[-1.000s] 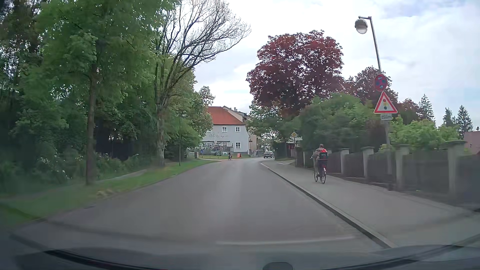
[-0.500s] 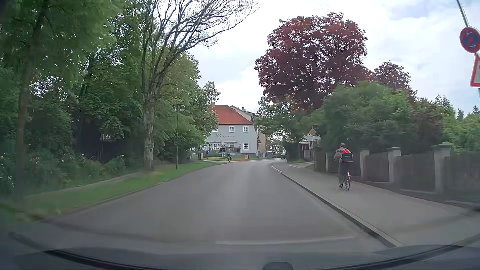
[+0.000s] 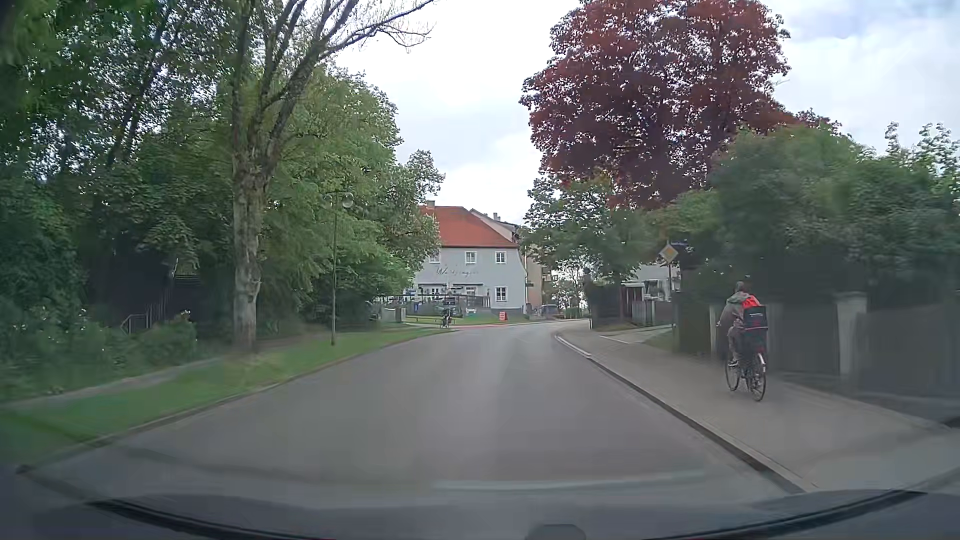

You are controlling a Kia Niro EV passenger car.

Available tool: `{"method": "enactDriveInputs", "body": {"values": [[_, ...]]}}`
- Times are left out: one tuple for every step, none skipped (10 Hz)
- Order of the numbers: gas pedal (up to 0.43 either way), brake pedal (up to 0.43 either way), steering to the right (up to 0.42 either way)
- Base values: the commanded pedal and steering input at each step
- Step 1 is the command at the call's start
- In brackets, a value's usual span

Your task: Follow the waypoints while adhering to traffic rules and regulations

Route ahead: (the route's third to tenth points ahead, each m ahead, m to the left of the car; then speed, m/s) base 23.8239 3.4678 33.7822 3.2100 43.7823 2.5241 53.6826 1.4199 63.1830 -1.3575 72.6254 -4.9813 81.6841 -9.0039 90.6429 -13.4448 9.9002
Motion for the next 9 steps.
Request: {"method": "enactDriveInputs", "body": {"values": [[0.220, 0.000, -0.004], [0.220, 0.000, -0.004], [0.220, 0.000, -0.004], [0.220, 0.000, -0.002], [0.220, 0.000, -0.002], [0.228, 0.000, -0.002], [0.228, 0.000, -0.002], [0.220, 0.000, -0.001], [0.220, 0.000, -0.001]]}}
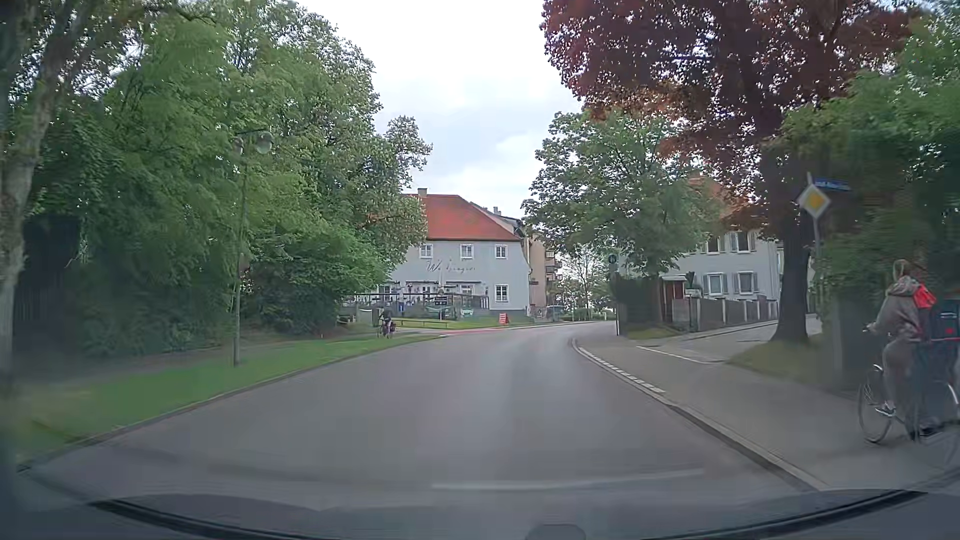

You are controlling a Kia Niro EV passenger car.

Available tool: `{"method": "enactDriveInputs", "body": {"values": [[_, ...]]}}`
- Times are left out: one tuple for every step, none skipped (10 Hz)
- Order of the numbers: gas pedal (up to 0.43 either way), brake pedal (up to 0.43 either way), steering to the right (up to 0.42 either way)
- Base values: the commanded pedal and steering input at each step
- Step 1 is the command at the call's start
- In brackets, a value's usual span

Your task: Follow the waypoints while adhering to traffic rules and regulations

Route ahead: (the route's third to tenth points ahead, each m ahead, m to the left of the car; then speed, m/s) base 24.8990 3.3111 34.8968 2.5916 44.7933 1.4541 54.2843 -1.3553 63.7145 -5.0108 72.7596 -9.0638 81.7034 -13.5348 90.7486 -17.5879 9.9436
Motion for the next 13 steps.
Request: {"method": "enactDriveInputs", "body": {"values": [[0.220, 0.000, -0.001], [0.220, 0.000, -0.002], [0.220, 0.000, -0.002], [0.220, 0.000, -0.002], [0.220, 0.000, -0.002], [0.220, 0.000, -0.001], [0.220, 0.000, -0.001], [0.220, 0.000, -0.001], [0.220, 0.000, 0.000], [0.220, 0.000, 0.000], [0.220, 0.000, 0.003], [0.220, 0.000, 0.004], [0.220, 0.000, 0.008]]}}
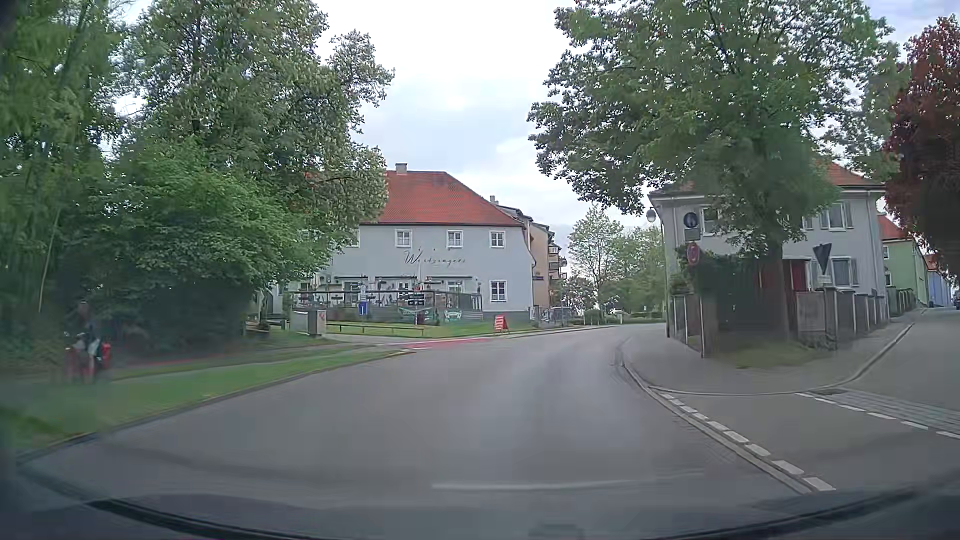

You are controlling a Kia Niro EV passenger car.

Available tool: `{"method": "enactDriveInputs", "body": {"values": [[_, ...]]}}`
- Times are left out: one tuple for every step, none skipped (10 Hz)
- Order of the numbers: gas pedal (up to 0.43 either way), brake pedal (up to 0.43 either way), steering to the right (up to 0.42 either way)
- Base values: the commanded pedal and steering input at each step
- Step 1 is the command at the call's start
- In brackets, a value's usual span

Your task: Follow the waypoints while adhering to traffic rules and regulations

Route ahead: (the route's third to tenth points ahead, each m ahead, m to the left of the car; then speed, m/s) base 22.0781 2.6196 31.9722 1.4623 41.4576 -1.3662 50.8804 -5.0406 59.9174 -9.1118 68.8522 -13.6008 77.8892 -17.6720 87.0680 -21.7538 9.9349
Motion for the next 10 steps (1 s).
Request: {"method": "enactDriveInputs", "body": {"values": [[0.220, 0.000, 0.011], [0.220, 0.000, 0.015], [0.220, 0.000, 0.017], [0.220, 0.000, 0.018], [0.220, 0.000, 0.021], [0.220, 0.000, 0.025], [0.220, 0.000, 0.031], [0.220, 0.000, 0.036], [0.220, 0.000, 0.039], [0.220, 0.000, 0.040]]}}
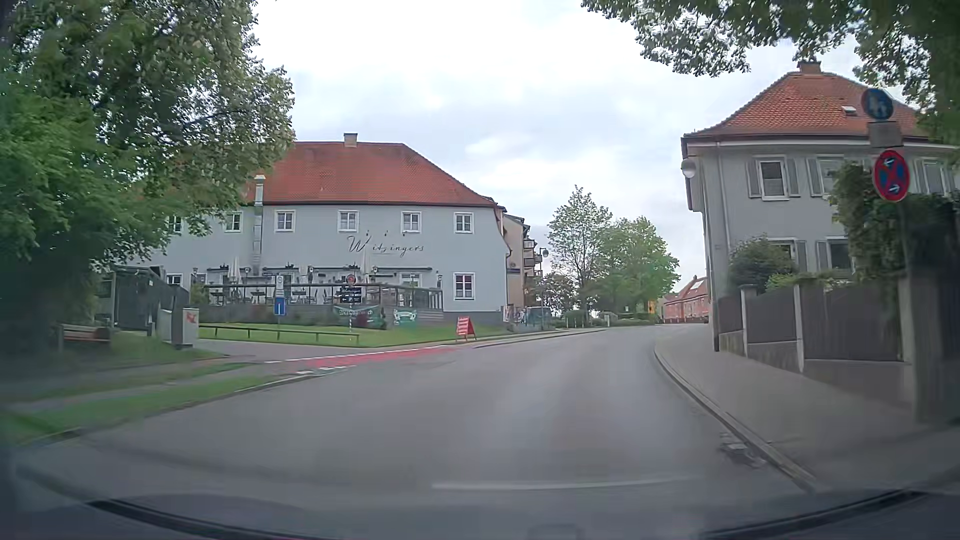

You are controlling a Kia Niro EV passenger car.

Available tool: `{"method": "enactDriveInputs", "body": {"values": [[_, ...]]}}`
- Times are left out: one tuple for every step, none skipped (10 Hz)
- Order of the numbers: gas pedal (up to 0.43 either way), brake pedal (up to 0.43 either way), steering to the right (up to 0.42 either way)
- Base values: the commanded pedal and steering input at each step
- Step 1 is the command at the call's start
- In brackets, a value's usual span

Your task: Follow the waypoints while adhering to traffic rules and regulations

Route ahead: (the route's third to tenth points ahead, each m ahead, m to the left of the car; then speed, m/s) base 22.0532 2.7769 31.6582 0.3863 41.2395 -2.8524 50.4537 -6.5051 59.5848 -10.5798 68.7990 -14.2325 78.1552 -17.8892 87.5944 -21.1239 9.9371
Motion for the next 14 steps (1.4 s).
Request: {"method": "enactDriveInputs", "body": {"values": [[0.220, 0.000, 0.039], [0.220, 0.000, 0.039], [0.220, 0.000, 0.039], [0.220, 0.000, 0.041], [0.220, 0.000, 0.042], [0.220, 0.000, 0.045], [0.220, 0.000, 0.049], [0.220, 0.000, 0.052], [0.228, 0.000, 0.054], [0.209, 0.000, 0.056], [0.197, 0.000, 0.056], [0.197, 0.000, 0.056], [0.197, 0.000, 0.055], [0.197, 0.000, 0.055]]}}
